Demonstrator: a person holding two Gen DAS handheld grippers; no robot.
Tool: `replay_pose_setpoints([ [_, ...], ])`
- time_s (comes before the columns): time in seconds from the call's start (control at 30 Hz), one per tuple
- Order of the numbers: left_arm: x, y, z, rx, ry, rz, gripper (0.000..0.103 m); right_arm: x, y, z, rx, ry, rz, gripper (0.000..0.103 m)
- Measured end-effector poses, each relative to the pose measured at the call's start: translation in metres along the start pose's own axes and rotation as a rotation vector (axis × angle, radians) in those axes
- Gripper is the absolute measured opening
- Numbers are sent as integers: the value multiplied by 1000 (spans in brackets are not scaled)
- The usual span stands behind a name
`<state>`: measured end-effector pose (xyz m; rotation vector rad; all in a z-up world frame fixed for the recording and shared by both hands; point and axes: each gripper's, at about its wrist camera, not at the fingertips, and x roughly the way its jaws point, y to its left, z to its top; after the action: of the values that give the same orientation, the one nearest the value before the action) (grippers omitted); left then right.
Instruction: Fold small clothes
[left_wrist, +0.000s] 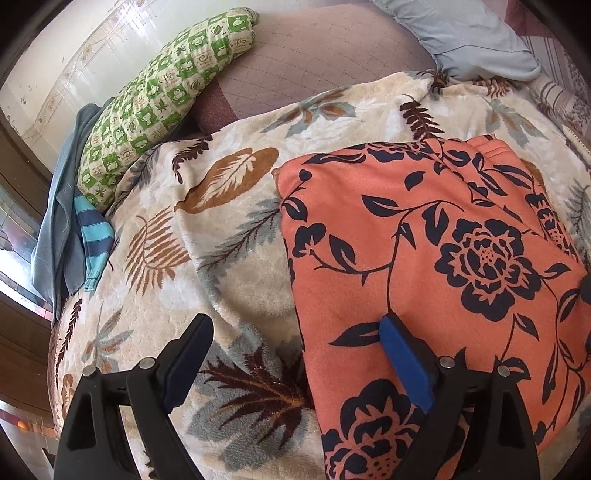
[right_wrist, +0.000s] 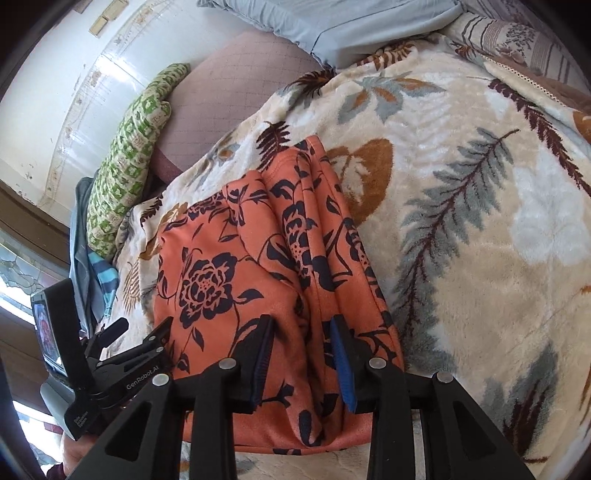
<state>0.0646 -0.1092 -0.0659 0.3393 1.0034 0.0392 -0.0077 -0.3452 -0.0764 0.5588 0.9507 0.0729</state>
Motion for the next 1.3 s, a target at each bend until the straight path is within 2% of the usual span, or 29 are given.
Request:
replay_pose_setpoints([
  [0.13,-19,4,-17,-9,-38,-32,92,-5,15,3,-30,-39,43,35],
  [0.3,-36,10,-43,-29,-62,-78,92,4,32,0,-76,-17,33,39],
  [0.37,-39,11,-51,-36,-64,-107,92,7,34,-1,-82,-9,27,44],
  [0.4,-37,9,-54,-33,-58,-123,92,9,34,-2,-83,0,22,54],
  [0.5,-28,6,-58,-29,-39,-139,92,22,30,-7,-95,54,-61,55],
  [0.6,-27,9,-56,-48,-19,-154,92,22,25,-9,-88,57,-55,55],
  [0.77,-41,10,-57,-48,-54,-128,92,0,23,-4,-64,-42,0,55],
  [0.93,-61,19,-58,-101,-91,-148,92,-26,34,-1,-101,-165,70,55],
  [1.1,-68,18,-66,-110,-92,-201,92,-14,46,-5,-136,-87,100,55],
  [1.23,-50,7,-76,-90,-30,-217,92,15,40,-13,-132,58,40,55],
  [1.3,-44,10,-78,-118,-12,-244,92,20,36,-15,-124,82,46,55],
])
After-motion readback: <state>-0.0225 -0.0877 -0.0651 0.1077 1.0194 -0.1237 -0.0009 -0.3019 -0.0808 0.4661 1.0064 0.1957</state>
